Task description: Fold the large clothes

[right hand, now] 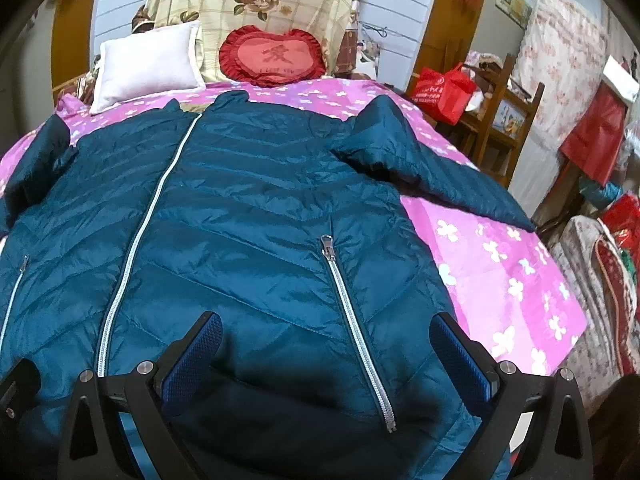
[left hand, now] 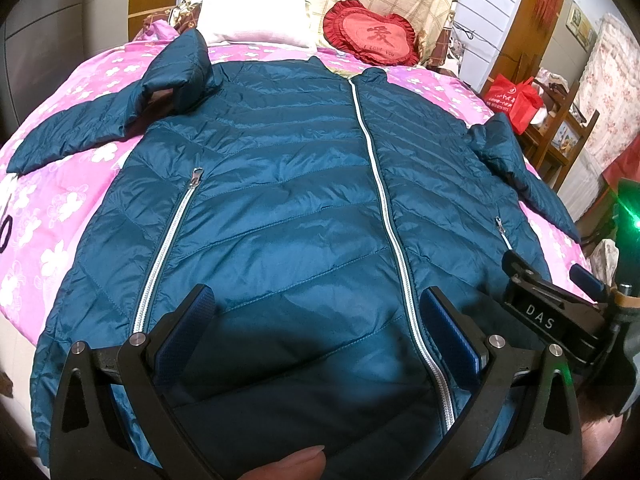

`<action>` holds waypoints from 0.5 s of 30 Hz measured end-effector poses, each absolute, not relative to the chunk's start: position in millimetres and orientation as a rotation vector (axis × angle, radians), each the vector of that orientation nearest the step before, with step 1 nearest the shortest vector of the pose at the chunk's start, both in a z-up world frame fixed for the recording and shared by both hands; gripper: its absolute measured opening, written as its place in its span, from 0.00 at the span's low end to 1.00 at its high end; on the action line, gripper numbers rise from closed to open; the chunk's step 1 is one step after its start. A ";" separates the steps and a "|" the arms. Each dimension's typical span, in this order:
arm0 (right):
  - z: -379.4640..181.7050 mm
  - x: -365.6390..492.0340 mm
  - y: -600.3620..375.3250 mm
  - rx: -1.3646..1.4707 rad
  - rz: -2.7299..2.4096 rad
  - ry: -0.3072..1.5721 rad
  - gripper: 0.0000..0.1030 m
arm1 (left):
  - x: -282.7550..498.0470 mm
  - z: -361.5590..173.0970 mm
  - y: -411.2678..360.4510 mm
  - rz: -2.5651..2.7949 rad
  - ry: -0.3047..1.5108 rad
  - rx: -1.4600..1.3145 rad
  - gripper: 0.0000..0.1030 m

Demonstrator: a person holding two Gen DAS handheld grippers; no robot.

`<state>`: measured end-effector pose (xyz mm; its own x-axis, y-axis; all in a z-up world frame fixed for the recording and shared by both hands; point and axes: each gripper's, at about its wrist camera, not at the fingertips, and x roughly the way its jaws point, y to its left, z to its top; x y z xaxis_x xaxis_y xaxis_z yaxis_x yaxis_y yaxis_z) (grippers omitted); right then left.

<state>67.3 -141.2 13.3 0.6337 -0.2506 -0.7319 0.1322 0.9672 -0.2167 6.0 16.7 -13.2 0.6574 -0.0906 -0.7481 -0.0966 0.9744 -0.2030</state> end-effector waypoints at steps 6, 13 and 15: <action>13.6 66.0 -138.3 -0.174 -0.227 0.850 1.00 | 6.2 -13.2 17.0 0.003 0.856 -0.234 1.00; 13.1 66.4 -137.8 -0.174 -0.226 0.848 1.00 | 6.2 -13.2 17.1 0.004 0.856 -0.234 1.00; 13.1 66.3 -137.4 -0.174 -0.227 0.848 1.00 | 6.2 -12.8 17.1 0.004 0.856 -0.233 1.00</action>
